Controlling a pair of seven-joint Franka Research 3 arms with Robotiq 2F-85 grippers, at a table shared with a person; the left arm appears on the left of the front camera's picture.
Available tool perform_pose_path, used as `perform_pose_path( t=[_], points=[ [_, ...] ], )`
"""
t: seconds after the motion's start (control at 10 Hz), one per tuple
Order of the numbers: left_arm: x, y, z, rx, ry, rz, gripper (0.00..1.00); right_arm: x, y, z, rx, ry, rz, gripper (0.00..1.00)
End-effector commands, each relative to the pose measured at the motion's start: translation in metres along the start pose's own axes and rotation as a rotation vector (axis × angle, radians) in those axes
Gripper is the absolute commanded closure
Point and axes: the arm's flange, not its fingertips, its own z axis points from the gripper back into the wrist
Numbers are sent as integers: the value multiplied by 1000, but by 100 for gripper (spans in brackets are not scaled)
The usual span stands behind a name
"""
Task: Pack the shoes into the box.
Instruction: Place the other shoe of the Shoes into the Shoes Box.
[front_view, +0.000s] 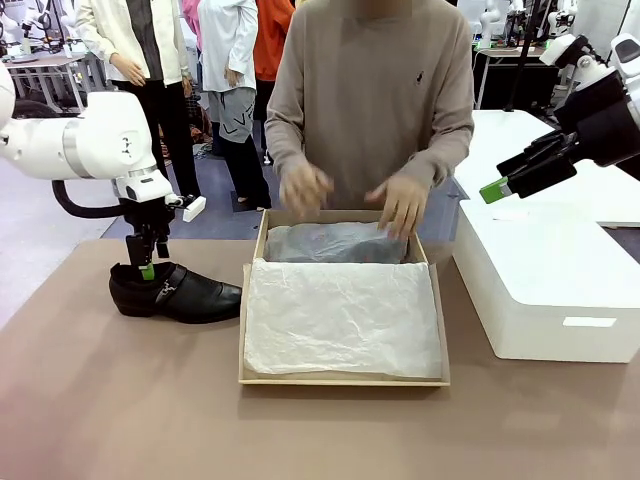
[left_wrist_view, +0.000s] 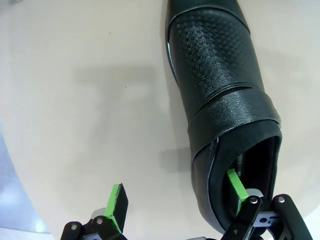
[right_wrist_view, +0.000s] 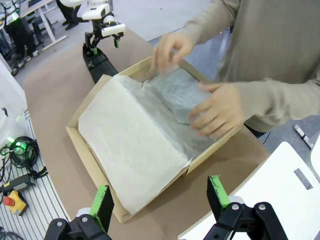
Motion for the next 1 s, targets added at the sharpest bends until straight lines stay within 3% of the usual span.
perform_pose_path(
  t=[0.0, 0.6, 0.9],
  points=[
    [-3, 7, -3, -26, -19, -20, 0, 0, -1, 0, 0, -4, -1, 0],
    [-5, 10, -19, -54, -19, -14, 0, 0, -1, 0, 0, -4, -1, 0],
    [-5, 7, -20, -71, -24, -18, 58, 0, -1, 0, 0, -4, -1, 0]
  ],
)
